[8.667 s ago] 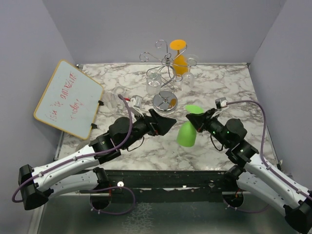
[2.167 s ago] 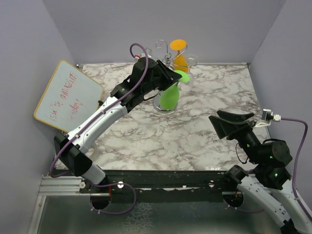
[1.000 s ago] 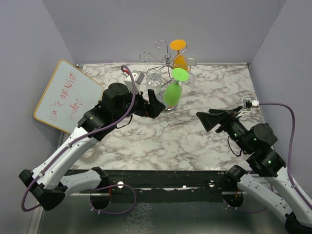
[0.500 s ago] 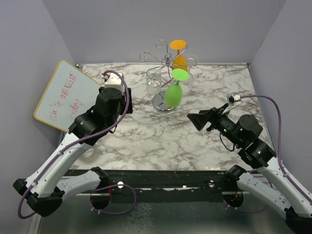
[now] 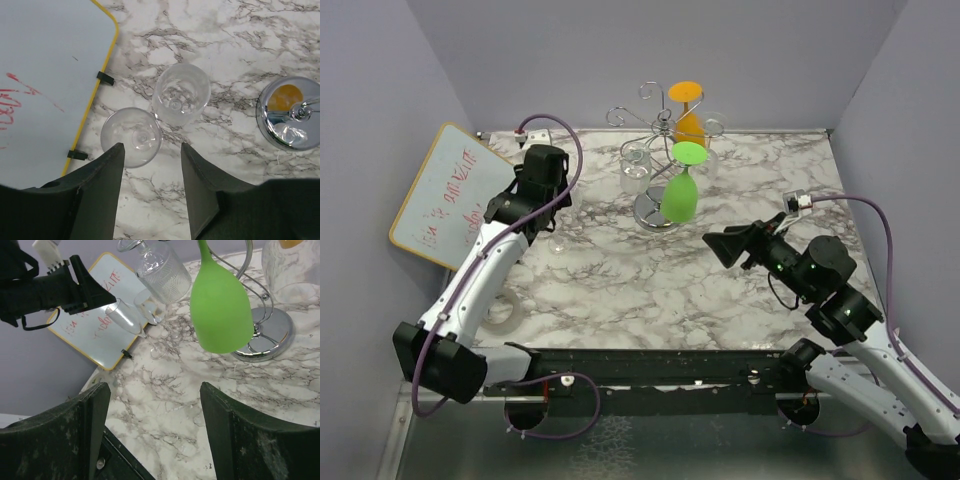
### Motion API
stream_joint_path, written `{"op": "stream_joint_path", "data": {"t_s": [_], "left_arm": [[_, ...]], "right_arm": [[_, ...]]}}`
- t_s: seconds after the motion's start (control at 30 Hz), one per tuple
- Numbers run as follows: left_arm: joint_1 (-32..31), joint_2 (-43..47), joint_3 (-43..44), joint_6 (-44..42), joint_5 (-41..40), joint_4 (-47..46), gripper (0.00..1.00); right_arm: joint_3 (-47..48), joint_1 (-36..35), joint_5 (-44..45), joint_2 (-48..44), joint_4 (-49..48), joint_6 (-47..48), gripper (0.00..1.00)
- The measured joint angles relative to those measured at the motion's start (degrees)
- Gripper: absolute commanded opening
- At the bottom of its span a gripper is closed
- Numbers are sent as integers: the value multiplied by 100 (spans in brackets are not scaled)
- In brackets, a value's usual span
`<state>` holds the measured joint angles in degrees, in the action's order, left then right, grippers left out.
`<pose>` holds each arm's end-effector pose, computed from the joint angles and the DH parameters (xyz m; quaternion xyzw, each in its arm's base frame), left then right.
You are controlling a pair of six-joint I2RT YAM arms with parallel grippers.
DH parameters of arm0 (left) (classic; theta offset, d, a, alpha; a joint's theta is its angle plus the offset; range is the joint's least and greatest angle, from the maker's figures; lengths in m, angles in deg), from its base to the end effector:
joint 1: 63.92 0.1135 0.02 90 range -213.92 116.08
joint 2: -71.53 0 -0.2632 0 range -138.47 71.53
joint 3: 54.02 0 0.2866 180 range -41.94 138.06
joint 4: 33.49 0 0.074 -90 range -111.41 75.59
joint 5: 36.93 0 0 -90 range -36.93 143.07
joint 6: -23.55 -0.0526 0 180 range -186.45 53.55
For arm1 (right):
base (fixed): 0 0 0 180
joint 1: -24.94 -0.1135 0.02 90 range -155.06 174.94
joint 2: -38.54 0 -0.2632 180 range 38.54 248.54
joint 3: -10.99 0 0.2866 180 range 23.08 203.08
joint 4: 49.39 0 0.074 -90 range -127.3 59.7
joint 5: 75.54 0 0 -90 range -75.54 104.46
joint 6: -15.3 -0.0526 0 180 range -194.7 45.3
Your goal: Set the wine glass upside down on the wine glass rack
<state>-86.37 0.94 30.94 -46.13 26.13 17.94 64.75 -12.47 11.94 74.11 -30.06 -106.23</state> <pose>0.2925 -0.0951 0.3600 -0.0876 0.8723 0.0361 0.4797 0.1612 0.1262 0.3536 -0.0520 0.7122 0.4091 0.5681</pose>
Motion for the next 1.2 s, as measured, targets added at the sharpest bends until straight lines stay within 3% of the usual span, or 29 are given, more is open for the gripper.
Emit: {"op": "stream_joint_path", "data": {"t_s": [0.13,0.37,0.73,0.87,1.2], "left_arm": [[424,-468,61,48,487,-236,44],[627,-772,61,37,1073,-328,28],[673,-772,61,-151,1152,-282,16],[675,-772,59,-208,1156,-236,0],[675,-463,39,-254,1722,179,0]], "right_arm": [[-76,0,-26,-20,-68,-39,76],[-105,0,-24,-59,-125,-61,74],[-96,0,-57,321,-146,-103,72],[-59,0,-57,286,-151,-127,72],[-15,0,31,278,-63,-575,83]]}}
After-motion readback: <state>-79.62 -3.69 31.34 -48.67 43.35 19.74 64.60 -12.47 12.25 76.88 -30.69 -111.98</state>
